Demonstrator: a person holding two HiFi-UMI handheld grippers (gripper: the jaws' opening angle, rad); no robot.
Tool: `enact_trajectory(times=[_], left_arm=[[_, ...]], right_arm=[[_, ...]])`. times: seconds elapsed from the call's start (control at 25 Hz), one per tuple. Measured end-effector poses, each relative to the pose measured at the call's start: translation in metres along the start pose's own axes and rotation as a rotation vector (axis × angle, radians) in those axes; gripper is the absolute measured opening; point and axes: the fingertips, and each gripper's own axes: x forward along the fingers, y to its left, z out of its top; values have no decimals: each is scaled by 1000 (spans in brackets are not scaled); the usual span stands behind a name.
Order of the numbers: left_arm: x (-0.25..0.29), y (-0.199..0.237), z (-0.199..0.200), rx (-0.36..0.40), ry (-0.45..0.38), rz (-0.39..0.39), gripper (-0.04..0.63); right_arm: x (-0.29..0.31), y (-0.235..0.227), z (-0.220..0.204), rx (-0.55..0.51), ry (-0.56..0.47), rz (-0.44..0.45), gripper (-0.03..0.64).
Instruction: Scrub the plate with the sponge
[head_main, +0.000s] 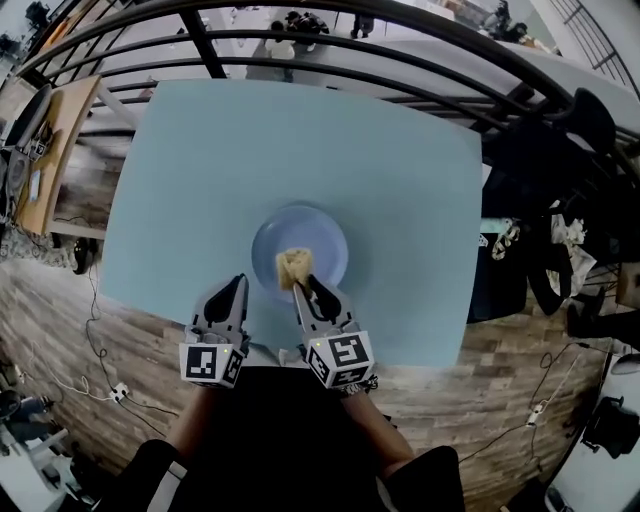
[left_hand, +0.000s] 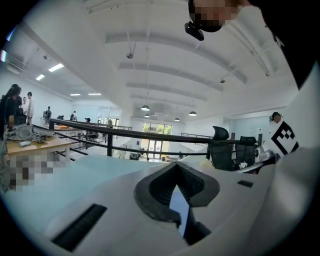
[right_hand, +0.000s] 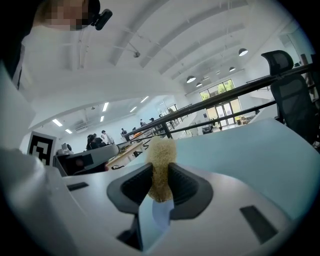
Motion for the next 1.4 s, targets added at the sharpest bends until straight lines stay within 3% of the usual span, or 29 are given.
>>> enact_trajectory(times=[1.4], left_arm=[[71,29,-65,-46,152,-24,2]], right_arm=[[150,-48,-85,31,265,-20,83]])
